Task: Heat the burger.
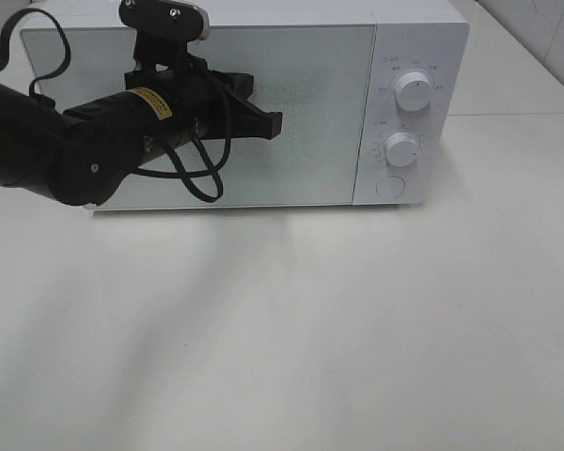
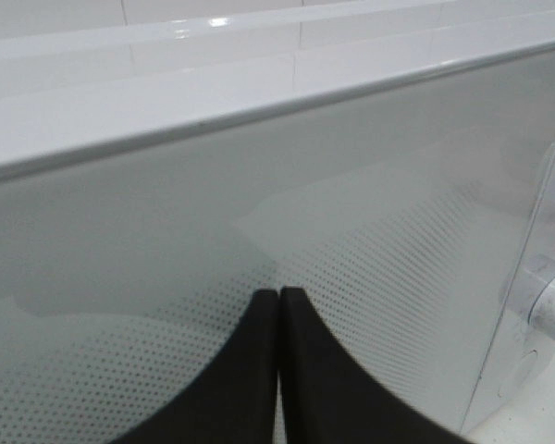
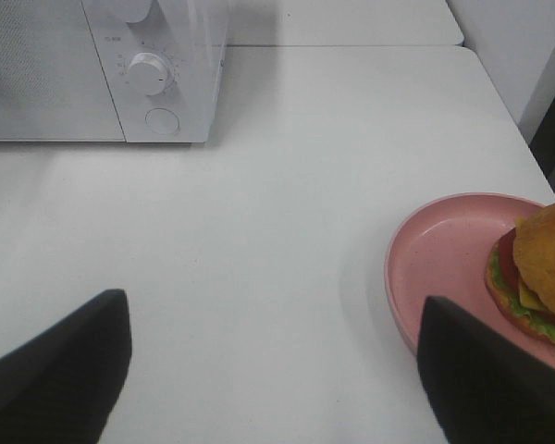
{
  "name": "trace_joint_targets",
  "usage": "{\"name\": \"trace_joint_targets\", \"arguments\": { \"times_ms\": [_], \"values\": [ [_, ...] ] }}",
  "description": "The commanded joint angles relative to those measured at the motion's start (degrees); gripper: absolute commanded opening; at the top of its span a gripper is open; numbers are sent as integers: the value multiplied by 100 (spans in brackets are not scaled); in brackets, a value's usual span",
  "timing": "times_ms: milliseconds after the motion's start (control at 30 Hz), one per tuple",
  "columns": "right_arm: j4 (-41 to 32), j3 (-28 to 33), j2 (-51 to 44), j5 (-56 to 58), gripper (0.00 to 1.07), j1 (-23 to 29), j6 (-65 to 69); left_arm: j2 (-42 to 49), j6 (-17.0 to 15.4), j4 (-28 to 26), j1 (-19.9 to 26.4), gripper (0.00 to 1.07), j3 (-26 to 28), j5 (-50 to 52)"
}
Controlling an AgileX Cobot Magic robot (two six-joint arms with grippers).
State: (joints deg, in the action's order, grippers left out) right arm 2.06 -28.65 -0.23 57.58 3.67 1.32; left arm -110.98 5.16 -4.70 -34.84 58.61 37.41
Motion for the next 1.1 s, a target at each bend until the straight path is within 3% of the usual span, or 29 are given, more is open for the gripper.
{"name": "trace_joint_targets", "arguments": {
  "times_ms": [33,167,500,633,733,833,867,900,933,967,1000,1033,1067,1100],
  "values": [
    [17,0,-166,-40,76,-29,6,390,-29,-407,-46,0,160,-619],
    [17,0,-166,-40,76,-29,6,688,0,-350,-212,0,160,-1266],
    [17,0,-166,-40,76,-29,6,1908,-23,-350,-728,1,160,-4578],
    [17,0,-166,-40,76,-29,6,2286,-29,-298,-779,1,160,-5369],
    [17,0,-166,-40,76,-29,6,2641,-46,-304,-779,3,160,-6154],
    [17,0,-166,-40,76,-29,6,2962,-63,-298,-779,12,160,-6864],
    [17,0,-166,-40,76,-29,6,3163,-229,-292,-779,27,160,-7225],
    [17,0,-166,-40,76,-29,6,3163,-229,-292,-779,27,160,-7225],
    [17,0,-166,-40,76,-29,6,3329,-516,-206,-779,50,160,-7534],
    [17,0,-166,-40,76,-29,6,3415,-751,-120,-779,62,160,-7695],
    [17,0,-166,-40,76,-29,6,3564,-957,160,-779,94,160,-8102],
    [17,0,-166,-40,76,-29,6,3564,-957,160,-779,94,160,-8102],
    [17,0,-166,-40,76,-29,6,3627,-951,241,-779,107,160,-8256],
    [17,0,-166,-40,76,-29,6,3627,-951,241,-779,107,160,-8256]
  ]
}}
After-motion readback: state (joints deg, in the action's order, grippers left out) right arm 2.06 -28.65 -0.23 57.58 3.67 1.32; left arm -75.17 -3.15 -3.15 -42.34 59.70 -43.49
